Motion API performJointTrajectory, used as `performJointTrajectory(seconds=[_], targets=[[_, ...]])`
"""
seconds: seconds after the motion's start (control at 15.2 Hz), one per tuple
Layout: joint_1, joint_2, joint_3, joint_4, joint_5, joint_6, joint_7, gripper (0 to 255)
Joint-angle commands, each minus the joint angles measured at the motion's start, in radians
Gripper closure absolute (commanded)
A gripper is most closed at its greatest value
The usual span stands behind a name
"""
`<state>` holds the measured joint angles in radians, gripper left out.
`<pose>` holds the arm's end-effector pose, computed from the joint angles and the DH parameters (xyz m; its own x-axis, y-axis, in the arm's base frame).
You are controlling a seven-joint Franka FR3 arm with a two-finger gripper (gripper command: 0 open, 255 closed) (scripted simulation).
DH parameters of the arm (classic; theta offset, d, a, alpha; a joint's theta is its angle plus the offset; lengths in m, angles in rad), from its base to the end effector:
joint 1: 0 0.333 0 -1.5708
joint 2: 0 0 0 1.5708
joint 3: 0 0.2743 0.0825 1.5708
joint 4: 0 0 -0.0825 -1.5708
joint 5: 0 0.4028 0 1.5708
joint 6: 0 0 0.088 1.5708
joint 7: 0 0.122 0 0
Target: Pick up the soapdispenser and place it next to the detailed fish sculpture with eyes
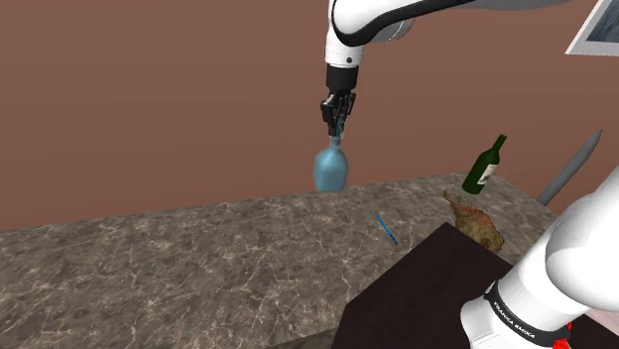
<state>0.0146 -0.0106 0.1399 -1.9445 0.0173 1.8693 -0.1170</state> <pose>0.5584 0.0887 0.4147 0.9628 0.2629 -0.0625 0.2620 -0.9648 -0.0222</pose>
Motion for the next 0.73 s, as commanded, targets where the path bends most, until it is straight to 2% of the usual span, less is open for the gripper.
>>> performJointTrajectory(seconds=[0.0,0.66], targets=[[0.0,-0.001,0.0,0.017,0.0,-0.018,0.0,255],[-0.108,-0.147,-0.125,-0.148,-0.015,-0.001,-0.228,255]])
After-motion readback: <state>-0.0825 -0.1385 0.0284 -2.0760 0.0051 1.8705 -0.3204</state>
